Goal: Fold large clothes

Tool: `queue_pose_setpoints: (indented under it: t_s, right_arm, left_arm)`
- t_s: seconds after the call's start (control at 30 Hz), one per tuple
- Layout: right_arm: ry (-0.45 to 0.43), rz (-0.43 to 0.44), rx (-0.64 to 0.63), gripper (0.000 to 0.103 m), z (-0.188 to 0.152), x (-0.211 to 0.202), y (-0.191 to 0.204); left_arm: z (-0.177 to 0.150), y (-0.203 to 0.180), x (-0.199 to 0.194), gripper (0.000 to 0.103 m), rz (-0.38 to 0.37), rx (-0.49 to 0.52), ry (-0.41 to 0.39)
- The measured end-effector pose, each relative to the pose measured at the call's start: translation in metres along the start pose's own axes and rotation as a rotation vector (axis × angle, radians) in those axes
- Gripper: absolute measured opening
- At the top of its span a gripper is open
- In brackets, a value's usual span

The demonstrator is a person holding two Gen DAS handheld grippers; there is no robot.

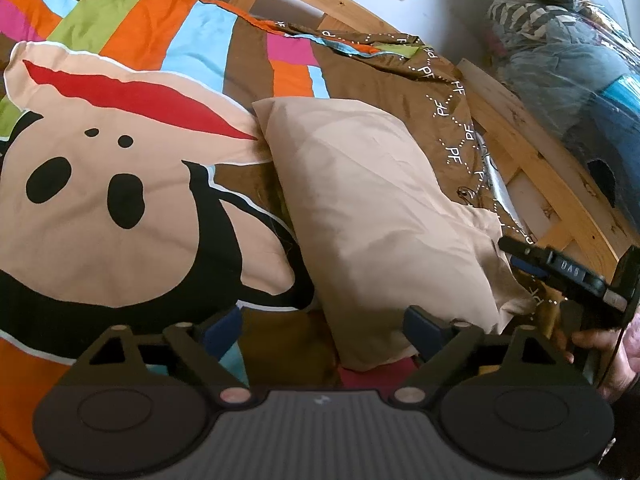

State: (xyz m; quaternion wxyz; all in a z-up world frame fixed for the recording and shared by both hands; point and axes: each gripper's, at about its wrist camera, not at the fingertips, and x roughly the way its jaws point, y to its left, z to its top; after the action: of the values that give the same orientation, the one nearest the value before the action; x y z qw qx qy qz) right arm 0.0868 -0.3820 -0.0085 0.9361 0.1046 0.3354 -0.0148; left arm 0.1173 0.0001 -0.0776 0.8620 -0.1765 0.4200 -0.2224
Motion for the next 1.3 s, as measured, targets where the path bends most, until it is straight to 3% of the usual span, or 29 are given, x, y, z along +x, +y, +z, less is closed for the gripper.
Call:
queue_pose_setpoints:
  t_s: [0.2,0.53,0.77,1.1,1.3]
  right_arm:
    - [0.026,0.000,-0.062,0.101,-0.008,0.008,0.010]
    - [0.029,-0.055,-0.177,0.102,-0.020,0.015,0.023]
    - [0.004,-0.062,-0.169,0.102,-0.024,0.017,0.023]
    - [0.005,0.003,-0.179,0.101,-0.018,0.024,0.019]
    - [-0.003,0.048,-0.173,0.089,-0.020,0.021,0.017]
  left_arm:
    - [0.000,0.001,0.001,0.102,0.007,-0.011,0.006]
    - [0.004,0.007,-0.005,0.102,0.016,-0.048,-0.033]
    - [0.044,0.011,0.006,0.102,-0.052,-0.082,-0.080]
    - [0.094,0.017,0.104,0.102,-0.073,-0.062,0.073]
    - [0.105,0.023,0.132,0.098,-0.179,-0.106,0.154]
